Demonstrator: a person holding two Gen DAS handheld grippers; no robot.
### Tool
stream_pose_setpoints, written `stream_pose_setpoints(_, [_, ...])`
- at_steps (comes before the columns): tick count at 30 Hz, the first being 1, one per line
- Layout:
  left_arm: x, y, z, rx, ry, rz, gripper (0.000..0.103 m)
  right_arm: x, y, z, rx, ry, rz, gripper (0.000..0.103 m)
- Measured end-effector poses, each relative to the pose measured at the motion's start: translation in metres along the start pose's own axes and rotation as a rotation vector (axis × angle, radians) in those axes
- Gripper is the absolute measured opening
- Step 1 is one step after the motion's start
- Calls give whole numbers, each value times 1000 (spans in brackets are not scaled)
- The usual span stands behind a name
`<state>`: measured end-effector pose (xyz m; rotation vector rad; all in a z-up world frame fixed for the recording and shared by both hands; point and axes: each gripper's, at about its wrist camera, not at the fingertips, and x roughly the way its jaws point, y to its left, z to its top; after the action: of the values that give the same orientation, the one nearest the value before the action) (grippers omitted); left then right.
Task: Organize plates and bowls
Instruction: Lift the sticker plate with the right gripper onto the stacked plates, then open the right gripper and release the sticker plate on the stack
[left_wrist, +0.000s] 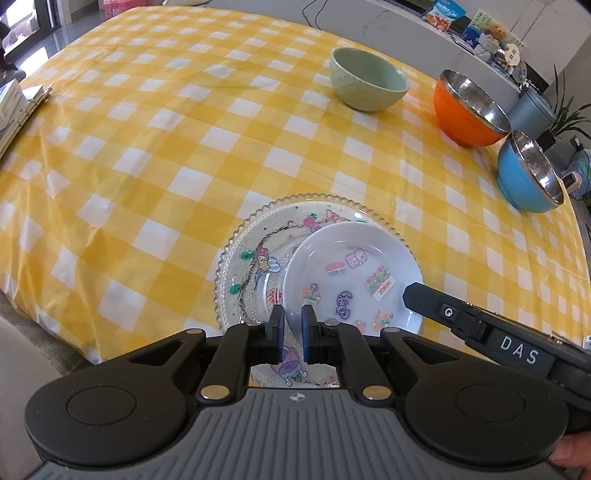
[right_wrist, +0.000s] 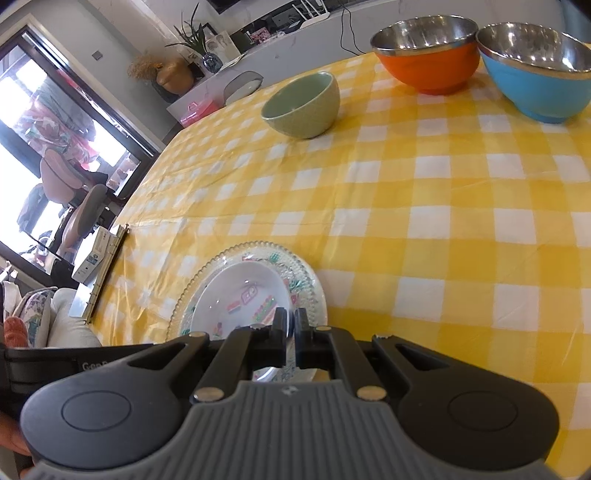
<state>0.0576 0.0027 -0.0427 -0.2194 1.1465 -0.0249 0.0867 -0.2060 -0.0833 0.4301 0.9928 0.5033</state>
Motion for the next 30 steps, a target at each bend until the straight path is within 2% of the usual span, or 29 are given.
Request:
stream_pose_setpoints(7, [-3, -3, -1, 48, 0, 36, 9, -2, 3, -2, -8, 23, 8, 2])
stream_pose_setpoints(14, [-7, 2, 0, 27, -17, 80, 10, 12, 17, -5, -67, 39, 4, 2])
stream_pose_setpoints(18, [-6, 4, 1, 13, -15, 52, 16, 11, 16, -5, -61, 38, 6, 5])
stream_pose_setpoints(21, [-5, 5, 1, 7, -16, 50, 17, 11, 14, -5, -50, 43, 14, 6])
stream_pose_setpoints(24, [-6, 5, 1, -2, -13, 52, 25, 10, 16, -4, -58, 44, 28, 16])
stream_pose_setpoints(26, [-8, 6, 2, -7, -21, 50, 31, 6, 18, -4, -67, 31, 35, 27])
stream_pose_setpoints(30, [-14, 4, 4, -12, -45, 52, 35, -6, 19, -1, -85, -9, 30, 33])
